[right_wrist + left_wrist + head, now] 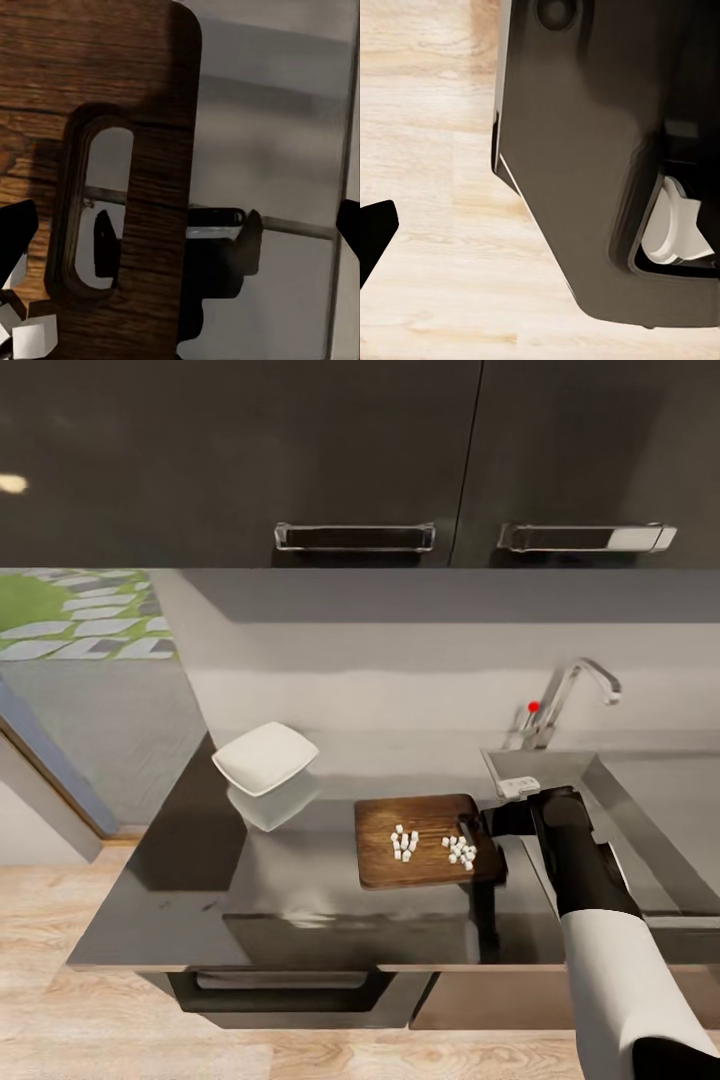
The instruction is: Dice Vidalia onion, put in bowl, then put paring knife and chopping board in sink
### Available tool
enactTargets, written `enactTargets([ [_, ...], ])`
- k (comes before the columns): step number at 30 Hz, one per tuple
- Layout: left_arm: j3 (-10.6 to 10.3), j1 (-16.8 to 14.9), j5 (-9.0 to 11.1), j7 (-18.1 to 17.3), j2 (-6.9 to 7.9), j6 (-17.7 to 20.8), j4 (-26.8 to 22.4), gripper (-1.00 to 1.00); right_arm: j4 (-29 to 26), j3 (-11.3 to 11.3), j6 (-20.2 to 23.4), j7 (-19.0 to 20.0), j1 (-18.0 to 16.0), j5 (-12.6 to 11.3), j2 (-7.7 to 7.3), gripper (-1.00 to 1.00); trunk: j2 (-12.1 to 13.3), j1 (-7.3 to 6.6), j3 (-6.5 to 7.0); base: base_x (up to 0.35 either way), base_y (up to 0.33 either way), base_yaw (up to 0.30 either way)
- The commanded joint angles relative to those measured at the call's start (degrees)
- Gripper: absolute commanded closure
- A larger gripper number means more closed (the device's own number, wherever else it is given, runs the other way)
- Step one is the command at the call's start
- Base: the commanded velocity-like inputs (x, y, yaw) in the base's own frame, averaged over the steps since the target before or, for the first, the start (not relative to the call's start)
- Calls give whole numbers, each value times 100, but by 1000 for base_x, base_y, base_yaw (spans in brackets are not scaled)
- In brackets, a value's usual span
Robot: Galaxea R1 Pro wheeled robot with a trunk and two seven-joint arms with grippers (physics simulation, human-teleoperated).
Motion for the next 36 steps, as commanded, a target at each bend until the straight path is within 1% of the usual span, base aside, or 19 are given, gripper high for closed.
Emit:
enactTargets([
  [1, -46, -14, 61, -38, -4, -40, 28, -100, -5, -7, 12, 58, -5, 61, -4, -100, -12, 4, -20, 37, -37, 0],
  [6, -46, -11, 61, -38, -6, -41, 28, -100, -5, -8, 12, 58, -5, 64, -15, -100, -12, 4, -67, 6, -68, 0],
  [36, -46, -13, 61, -38, -6, -39, 28, -100, -5, 10, 12, 32, -5, 65, 6, -100, -12, 4, -346, 0, 4, 0],
])
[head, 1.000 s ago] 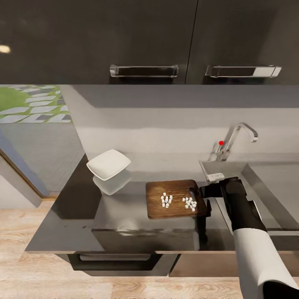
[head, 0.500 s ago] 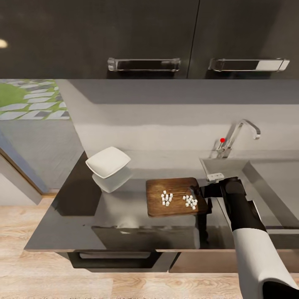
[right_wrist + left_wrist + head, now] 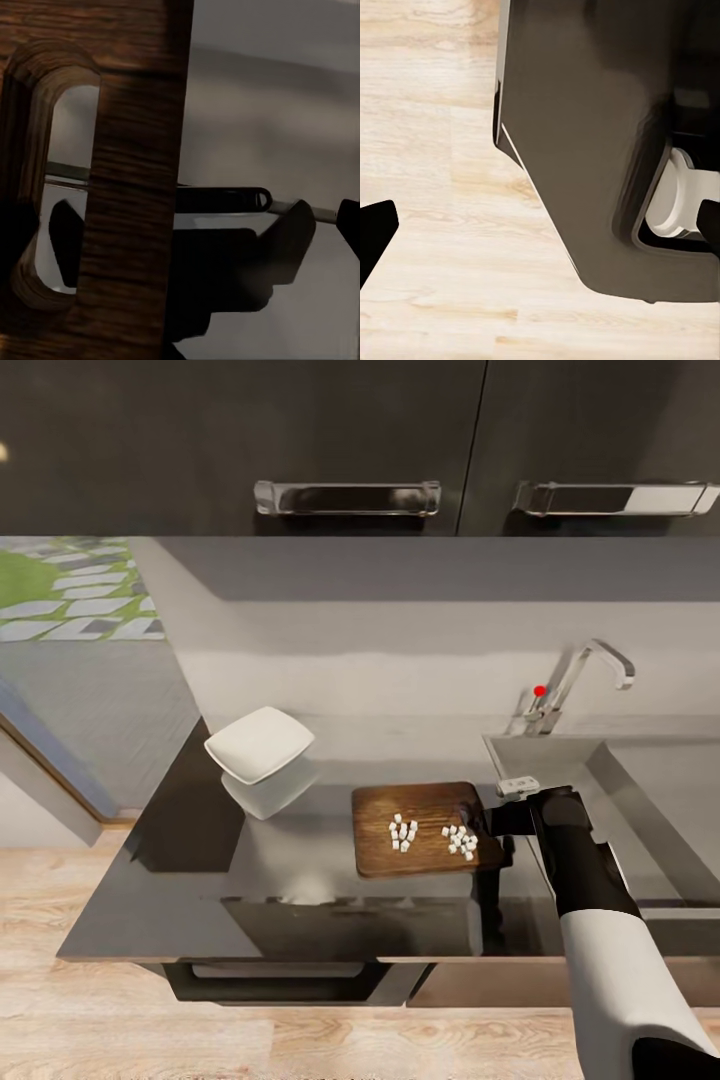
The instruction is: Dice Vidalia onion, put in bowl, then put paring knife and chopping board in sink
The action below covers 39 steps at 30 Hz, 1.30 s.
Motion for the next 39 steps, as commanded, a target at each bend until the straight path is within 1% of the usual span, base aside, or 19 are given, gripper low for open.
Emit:
enactTargets([
  [1, -46, -10, 61, -38, -1, -41, 28, -100, -5, -6, 12, 58, -5, 58, -2, -100, -11, 3, -19, 0, 0, 0],
  [8, -46, -9, 61, -38, -1, -41, 28, -100, -5, -6, 10, 50, -5, 81, -3, -100, -11, 3, -41, 0, 0, 0],
  [9, -28, -6, 52, -71, -34, -56, 1, -100, 12, 27, -19, 32, -5, 100, 30, -100, -11, 3, -41, 0, 0, 0],
  [12, -32, -2, 52, -73, -44, -57, 3, -100, 21, -2, -23, 32, -5, 93, 87, -100, -11, 3, -41, 0, 0, 0],
  [16, -37, -1, 52, -73, -45, -53, 1, -100, 23, -21, -24, 38, -5, 160, 45, -100, -11, 3, -41, 0, 0, 0],
  [28, -52, -1, 35, -54, -45, -57, 10, -100, 22, -23, -15, 40, -5, 173, 44, -100, -11, 3, -41, 0, -20, 0],
  [29, -54, 1, 35, -54, -45, -57, 10, -100, 21, -23, -15, 40, -5, 229, 47, -100, -11, 3, -41, 0, -307, 0],
  [30, -54, -2, 34, -53, -45, -57, 10, -100, 21, -20, -15, 44, -5, 407, 49, -100, -11, 3, -41, 0, -110, 0],
  [31, -55, -3, 34, -55, -45, -57, 10, -100, 21, -19, -15, 48, -6, 504, 49, -100, -11, 3, -41, 0, -29, 0],
  [33, -55, -3, 34, -55, -45, -57, 10, -100, 21, -19, -15, 49, -5, 536, 49, -100, -11, 3, -41, 0, -5, 0],
  [39, -55, 1, 34, -55, -45, -57, 10, -100, 21, -15, -15, 49, -5, 531, 58, -100, -11, 3, -41, 0, 0, 0],
])
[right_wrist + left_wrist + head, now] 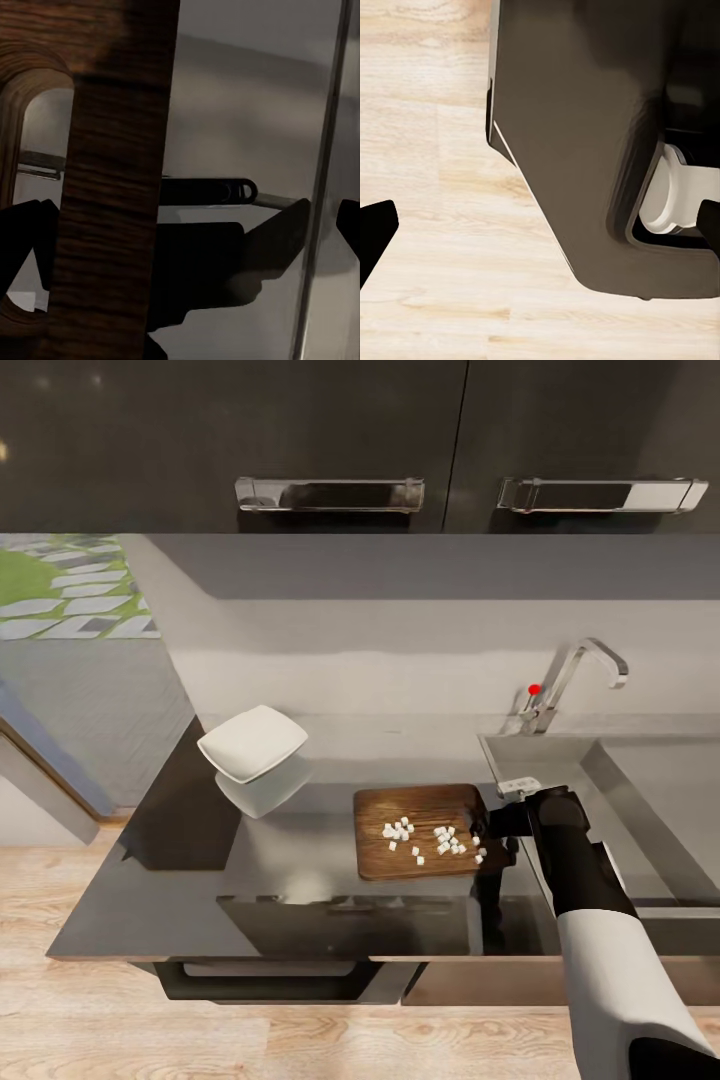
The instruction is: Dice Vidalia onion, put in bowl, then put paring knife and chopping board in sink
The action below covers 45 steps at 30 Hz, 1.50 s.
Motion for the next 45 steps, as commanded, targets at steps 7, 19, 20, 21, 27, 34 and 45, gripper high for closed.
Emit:
enactTargets([
  [7, -46, -11, 61, -37, -1, -40, 28, -100, 9, -4, 1, 62, -2, 111, -1, 100, -8, 5, -11, 0, 0, 0],
  [19, -46, -11, 61, -37, 1, -40, 28, -100, 8, -13, 18, 49, -2, 129, -1, 100, -8, 5, 28, 0, 0, 0],
  [20, -46, -12, 61, -37, 1, -40, 28, -100, 8, -11, 19, 49, -2, 129, -1, 100, -8, 5, 37, 0, 0, 0],
  [21, -46, -14, 61, -37, 3, -40, 28, -100, 8, -9, 19, 49, -2, 129, -1, 100, -8, 5, 47, 0, 0, 0],
  [27, -46, -13, 61, -37, 7, -40, 28, -100, 8, -8, 19, 49, -2, 129, 4, 100, -8, 5, 101, 0, 0, 0],
  [34, -46, -11, 61, -31, -1, -40, 28, -100, 8, -13, 23, 55, -2, 129, -1, 100, -8, 5, 164, 0, -267, 0],
  [45, -46, -11, 61, -34, 6, -40, 28, -100, 8, -48, 36, 93, -2, 60, -1, 100, -8, 5, 264, -5, -30, 0],
])
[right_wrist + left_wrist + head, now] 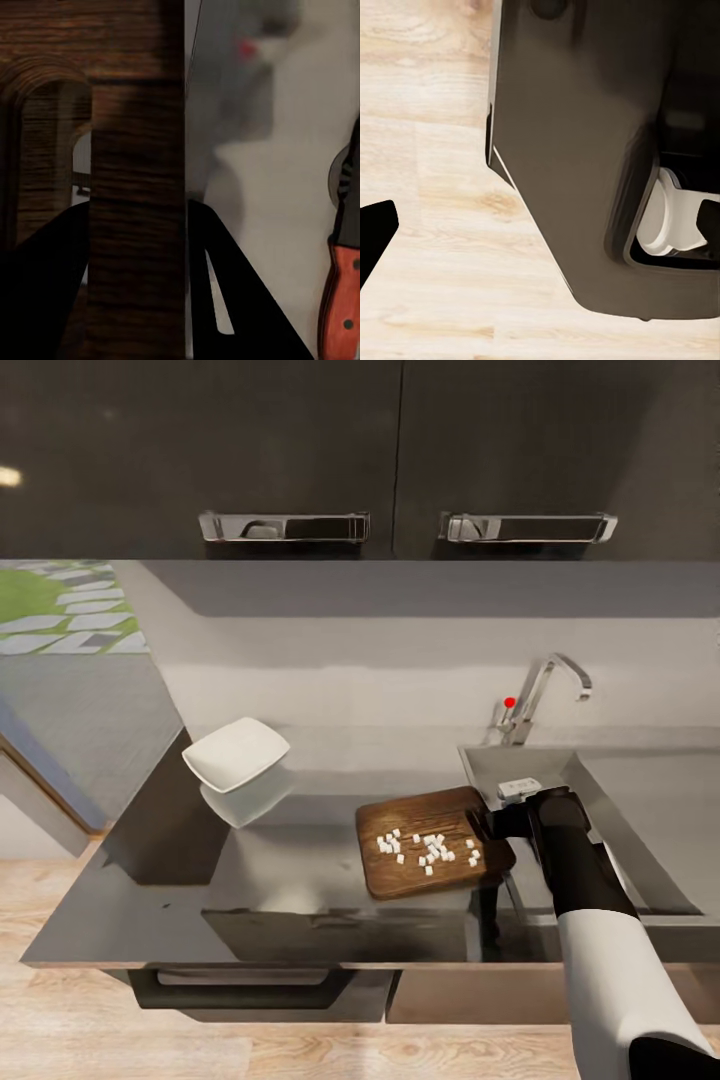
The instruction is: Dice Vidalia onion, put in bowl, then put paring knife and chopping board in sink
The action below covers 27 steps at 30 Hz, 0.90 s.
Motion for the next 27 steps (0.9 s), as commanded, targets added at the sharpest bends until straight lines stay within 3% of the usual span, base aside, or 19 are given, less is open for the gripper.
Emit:
enactTargets([
  [1, -46, -13, 61, -37, 0, -39, 28, -100, -5, -6, 14, 59, -5, 45, 0, 100, -10, 3, -7, 0, 0, 0],
  [5, -46, -11, 61, -39, 0, -39, 28, -100, -5, -14, 41, 171, -5, -184, 0, 100, -10, 3, -6, 0, 0, 0],
  [14, -46, -11, 61, -40, 0, -39, 31, -100, -5, -23, 67, 170, -5, -147, -17, 100, -10, 3, 38, 0, 0, 0],
  [18, -46, -11, 61, -39, 0, -39, 31, -100, -4, -398, 128, 175, -5, -155, -122, 100, -10, 3, 74, 0, 0, 0],
  [27, -46, -11, 61, -40, 0, -39, 33, -100, -3, -437, 137, 173, -5, -155, -132, 100, -10, 3, 156, 0, 0, 0],
])
